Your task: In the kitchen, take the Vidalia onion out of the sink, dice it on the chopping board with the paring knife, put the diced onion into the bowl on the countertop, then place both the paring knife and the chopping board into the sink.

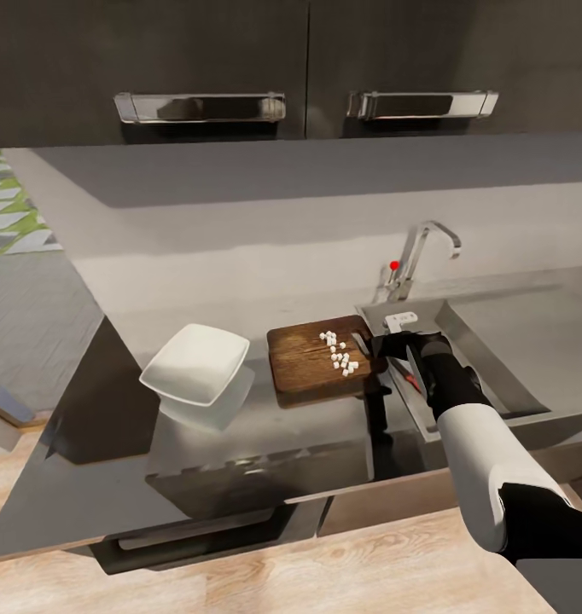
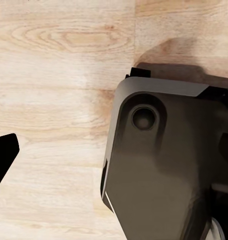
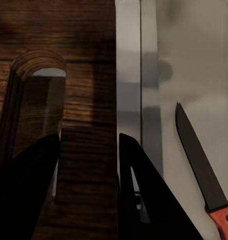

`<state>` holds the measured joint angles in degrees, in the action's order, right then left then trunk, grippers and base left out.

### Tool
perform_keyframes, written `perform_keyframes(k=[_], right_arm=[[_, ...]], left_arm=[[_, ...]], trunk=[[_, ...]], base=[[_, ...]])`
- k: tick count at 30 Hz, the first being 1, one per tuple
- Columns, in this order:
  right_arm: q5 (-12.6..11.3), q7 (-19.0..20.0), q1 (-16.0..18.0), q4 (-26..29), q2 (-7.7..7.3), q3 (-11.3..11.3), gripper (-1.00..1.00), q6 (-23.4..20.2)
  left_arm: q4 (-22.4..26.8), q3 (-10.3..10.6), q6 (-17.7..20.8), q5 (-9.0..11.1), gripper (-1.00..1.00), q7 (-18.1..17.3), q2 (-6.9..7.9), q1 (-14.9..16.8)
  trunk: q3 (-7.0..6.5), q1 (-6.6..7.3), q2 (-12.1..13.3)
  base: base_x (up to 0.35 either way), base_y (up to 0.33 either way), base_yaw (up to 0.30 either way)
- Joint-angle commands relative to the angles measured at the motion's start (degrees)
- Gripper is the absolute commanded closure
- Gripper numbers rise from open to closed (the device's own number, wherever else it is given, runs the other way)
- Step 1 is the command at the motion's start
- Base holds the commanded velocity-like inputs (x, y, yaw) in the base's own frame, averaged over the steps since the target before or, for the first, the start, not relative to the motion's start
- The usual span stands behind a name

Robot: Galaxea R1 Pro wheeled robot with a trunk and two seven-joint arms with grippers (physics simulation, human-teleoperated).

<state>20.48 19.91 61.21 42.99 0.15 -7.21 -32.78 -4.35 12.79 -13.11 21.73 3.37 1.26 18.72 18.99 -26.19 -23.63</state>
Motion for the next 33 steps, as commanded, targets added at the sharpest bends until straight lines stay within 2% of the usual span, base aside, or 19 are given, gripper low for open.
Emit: perform_keyframes(k=[1,13,21,33], right_arm=[[0.55,0.48,0.04,0.08,0.02,-0.17,1.0,-0.18],[0.56,0.48,0.03,0.08,0.02,-0.11,1.0,-0.18],[0.53,0.48,0.01,0.08,0.02,1.92,1.0,-0.23],[0.55,0.5,0.03,0.08,-0.01,2.2,1.0,-0.26]], left_arm=[[-0.22,0.48,-0.34,0.33,-1.0,0.05,-0.03,0.09],[-0.22,0.48,-0.34,0.33,-1.0,0.03,-0.03,0.09],[-0.22,0.48,-0.34,0.33,-1.0,0.0,-0.03,0.09],[-0.22,0.48,-0.34,0.33,-1.0,0.01,-0.04,0.09]], trunk=[[0.0,-0.03,-0.1],[-1.08,-0.03,-0.1],[-1.81,-0.03,-0.1],[-2.89,-0.03,-0.1]], base=[[0.0,0.0,0.0],[0.0,0.0,0.0],[0.0,0.0,0.0],[0.0,0.0,0.0]])
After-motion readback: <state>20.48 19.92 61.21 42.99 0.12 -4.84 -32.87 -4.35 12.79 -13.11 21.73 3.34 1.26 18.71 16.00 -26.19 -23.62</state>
